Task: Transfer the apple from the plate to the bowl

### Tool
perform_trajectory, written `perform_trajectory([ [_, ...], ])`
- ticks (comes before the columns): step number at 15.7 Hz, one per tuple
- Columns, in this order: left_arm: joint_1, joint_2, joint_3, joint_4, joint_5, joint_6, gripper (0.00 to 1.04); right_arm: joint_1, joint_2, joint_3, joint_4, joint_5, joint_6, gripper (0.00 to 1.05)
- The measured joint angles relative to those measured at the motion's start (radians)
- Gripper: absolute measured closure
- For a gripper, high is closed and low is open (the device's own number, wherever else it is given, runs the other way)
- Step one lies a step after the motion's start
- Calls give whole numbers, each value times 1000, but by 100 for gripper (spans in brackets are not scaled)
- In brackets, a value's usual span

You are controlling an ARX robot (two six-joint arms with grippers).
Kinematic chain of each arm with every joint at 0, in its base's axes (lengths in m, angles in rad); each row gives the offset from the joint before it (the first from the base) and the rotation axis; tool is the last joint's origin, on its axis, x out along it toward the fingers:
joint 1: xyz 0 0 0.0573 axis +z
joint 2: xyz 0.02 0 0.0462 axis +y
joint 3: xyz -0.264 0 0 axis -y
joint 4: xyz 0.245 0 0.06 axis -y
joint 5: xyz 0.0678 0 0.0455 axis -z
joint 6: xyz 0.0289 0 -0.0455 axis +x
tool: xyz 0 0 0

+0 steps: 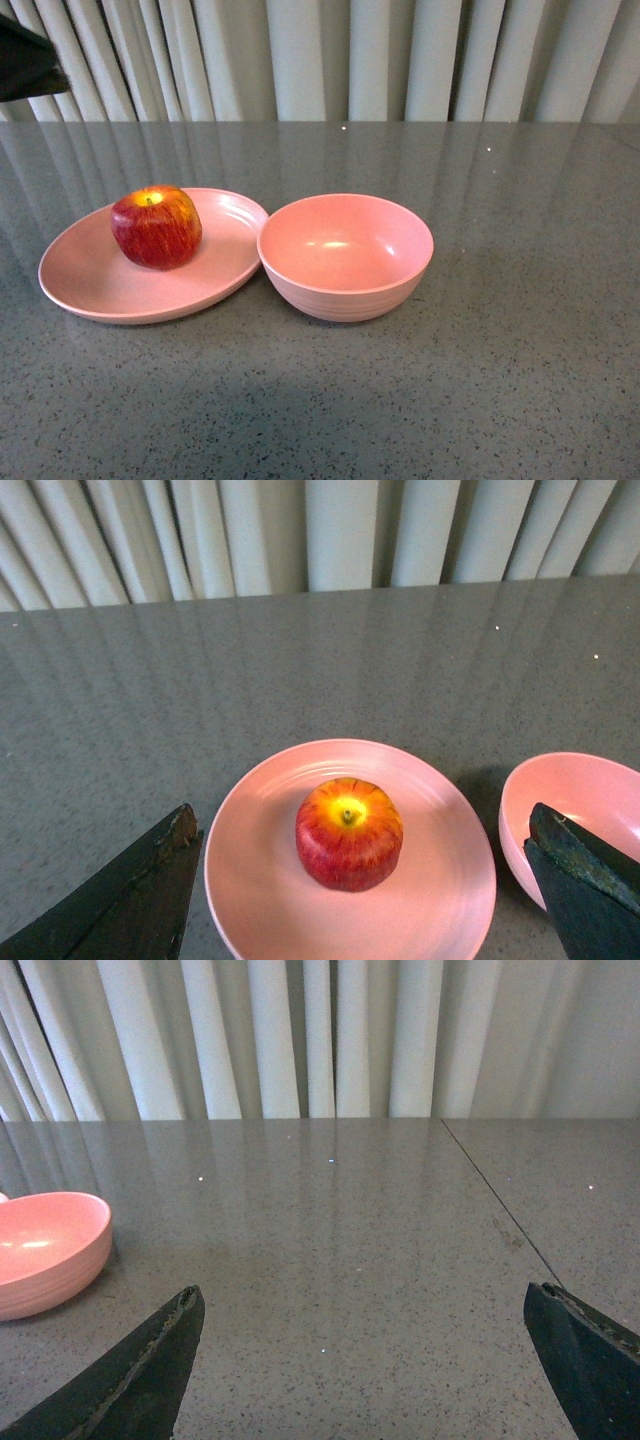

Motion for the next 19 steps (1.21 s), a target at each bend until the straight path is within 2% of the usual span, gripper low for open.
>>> perform_trajectory([
  [2, -15, 179, 105, 38, 43, 42, 7, 0, 0, 0, 0, 0, 0, 7],
  [6, -13, 454, 242, 33, 53, 99, 7, 0, 0, 0, 0, 0, 0, 7],
  [19, -33, 608, 269, 27, 54, -10, 7, 0, 0, 0, 0, 0, 0, 7],
])
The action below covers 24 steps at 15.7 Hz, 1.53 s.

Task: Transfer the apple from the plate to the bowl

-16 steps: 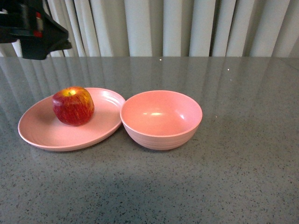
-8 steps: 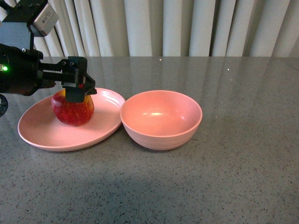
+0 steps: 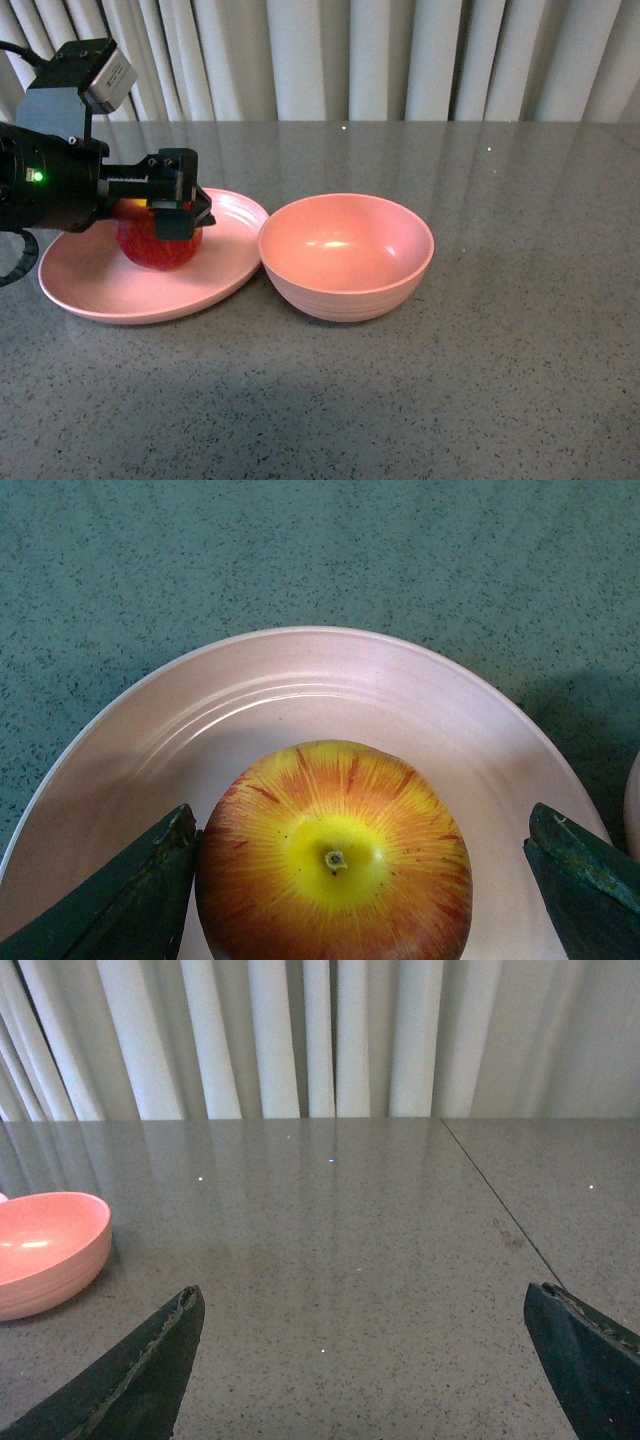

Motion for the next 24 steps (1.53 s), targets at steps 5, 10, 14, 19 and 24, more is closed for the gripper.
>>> perform_trajectory([
  [5, 6, 50, 15, -35, -19, -5, 7, 0, 0, 0, 0, 0, 0, 7],
  [10, 6, 66, 16, -32, -32, -4, 26, 0, 0, 0, 0, 0, 0, 7],
  [14, 7, 45, 16, -48, -38, 0, 36, 0, 0, 0, 0, 0, 0, 7],
  [19, -43, -135, 49, -91, -48, 20, 36, 0, 0, 0, 0, 0, 0, 7],
  [24, -245, -205, 113, -155, -58, 29, 36, 0, 0, 0, 0, 0, 0, 7],
])
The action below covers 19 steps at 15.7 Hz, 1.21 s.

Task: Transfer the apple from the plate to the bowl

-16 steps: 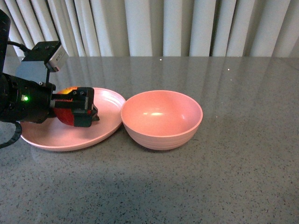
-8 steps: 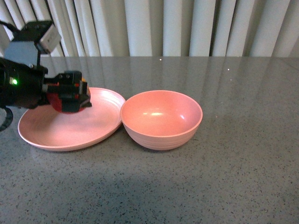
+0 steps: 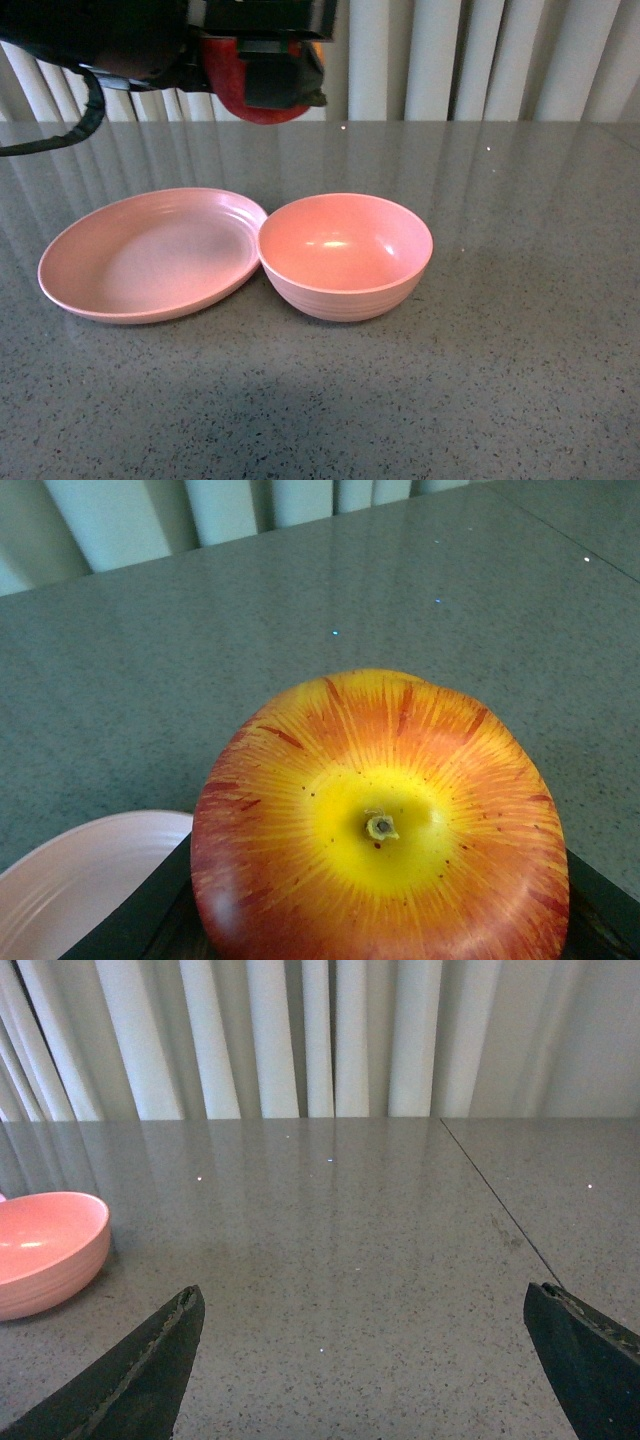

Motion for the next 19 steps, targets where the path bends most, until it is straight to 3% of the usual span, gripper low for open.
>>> perform_trajectory([
  [9, -114, 158, 13, -5, -32, -34, 36, 0, 0, 0, 0, 0, 0, 7],
  [19, -119, 257, 65, -28, -34, -63, 36, 0, 0, 0, 0, 0, 0, 7],
])
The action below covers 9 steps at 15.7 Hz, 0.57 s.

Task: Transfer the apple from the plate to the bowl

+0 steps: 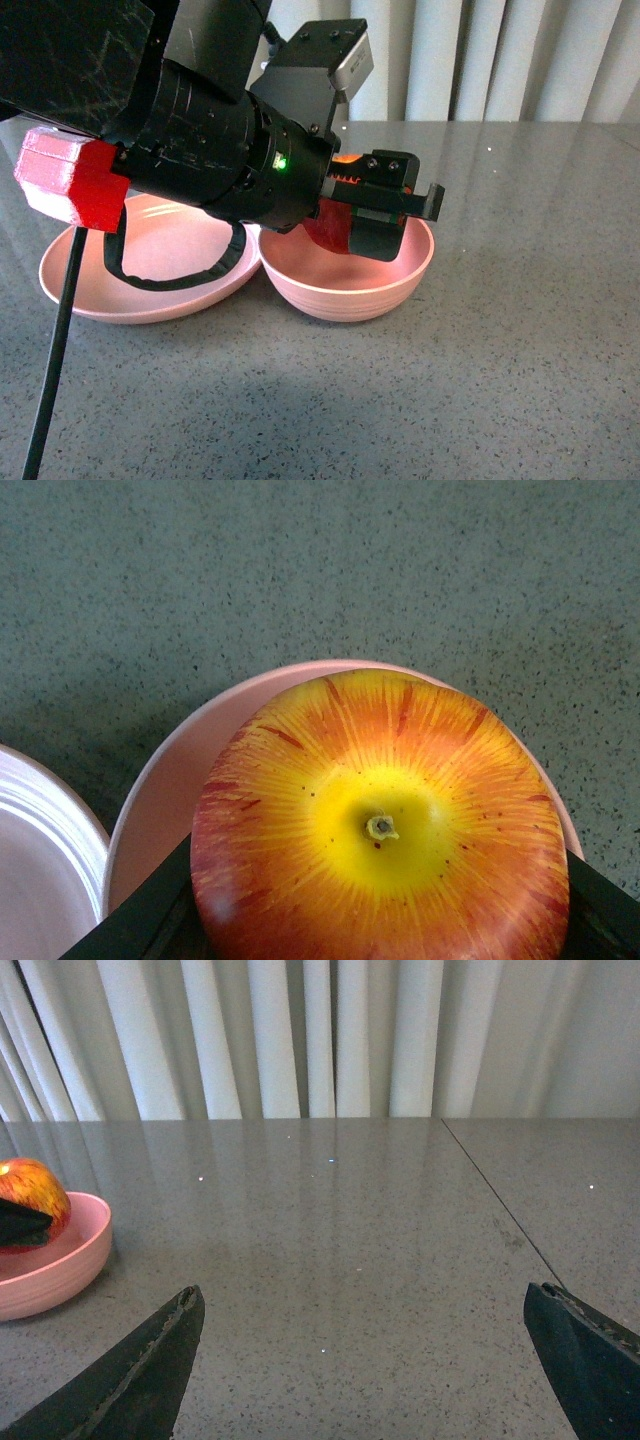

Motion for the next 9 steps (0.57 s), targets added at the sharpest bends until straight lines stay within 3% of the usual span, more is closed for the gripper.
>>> perform_trajectory([
  [6, 0, 35, 22, -29, 1, -16, 36, 0, 0, 0, 0, 0, 0, 7],
  [9, 0, 35, 25, -28, 5, -17, 9, 0, 0, 0, 0, 0, 0, 7],
])
